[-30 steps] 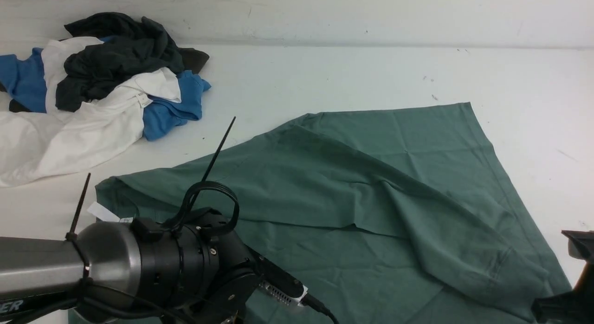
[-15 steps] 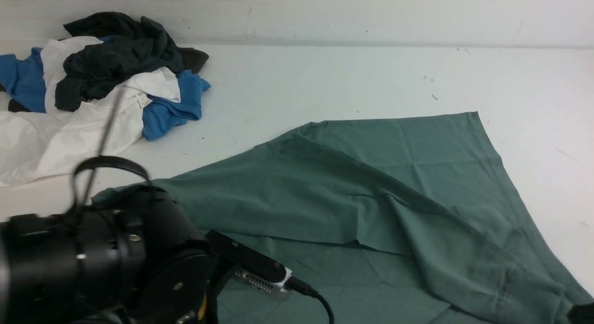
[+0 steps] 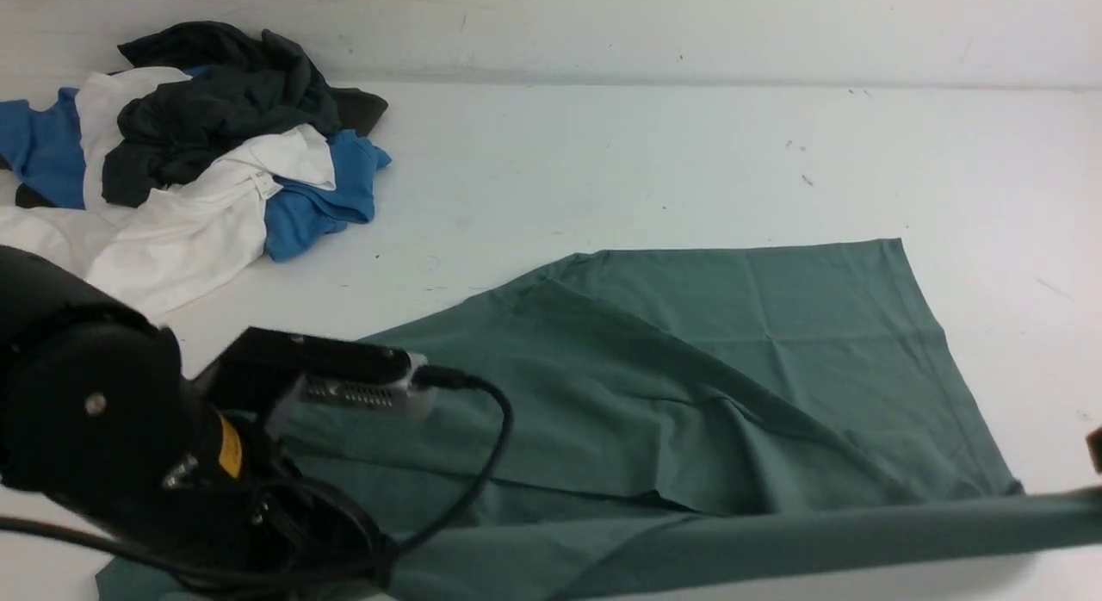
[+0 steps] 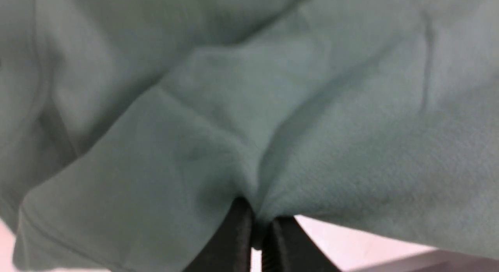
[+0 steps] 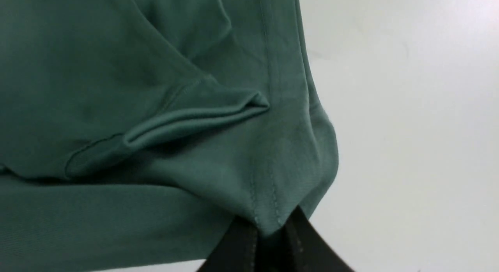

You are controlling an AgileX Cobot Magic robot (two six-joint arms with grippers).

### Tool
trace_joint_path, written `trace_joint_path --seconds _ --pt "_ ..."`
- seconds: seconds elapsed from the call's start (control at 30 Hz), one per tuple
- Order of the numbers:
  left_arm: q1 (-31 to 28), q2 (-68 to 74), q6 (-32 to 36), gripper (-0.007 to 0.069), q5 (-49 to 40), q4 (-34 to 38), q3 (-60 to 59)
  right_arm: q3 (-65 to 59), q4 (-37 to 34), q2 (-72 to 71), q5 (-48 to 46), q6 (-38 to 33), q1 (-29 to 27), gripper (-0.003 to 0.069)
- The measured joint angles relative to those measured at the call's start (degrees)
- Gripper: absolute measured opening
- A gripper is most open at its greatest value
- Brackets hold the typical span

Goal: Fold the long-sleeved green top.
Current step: Use both arms to drag the lower edge of the fabric forward and fold it over the upper edge

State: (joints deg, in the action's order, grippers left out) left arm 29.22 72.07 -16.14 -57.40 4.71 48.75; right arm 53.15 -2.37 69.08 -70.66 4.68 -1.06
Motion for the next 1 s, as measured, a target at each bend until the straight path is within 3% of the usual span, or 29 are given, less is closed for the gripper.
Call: trace_joint_path --seconds 0.13,0.4,0.7,1.0 --pt "-7.80 2.23 8.68 0.0013 0.42 6.72 5.60 7.96 0.06 5.50 -0.25 0.11 0.00 0.0037" --pt "-16.91 12.96 24.16 0.0013 -1.02 18.24 17.96 22.72 0.41 19.93 -0.25 0.72 0.00 0.0037" --pt "-21.47 27.31 27.56 0.0013 -2.58 20.30 30.42 36.75 -1.65 33.98 1.53 0.72 0.00 0.0037" --pt "-21.83 40.27 27.98 0.0013 3.58 20.94 38.71 45.36 -2.84 48.48 10.25 0.76 0.04 0.0037"
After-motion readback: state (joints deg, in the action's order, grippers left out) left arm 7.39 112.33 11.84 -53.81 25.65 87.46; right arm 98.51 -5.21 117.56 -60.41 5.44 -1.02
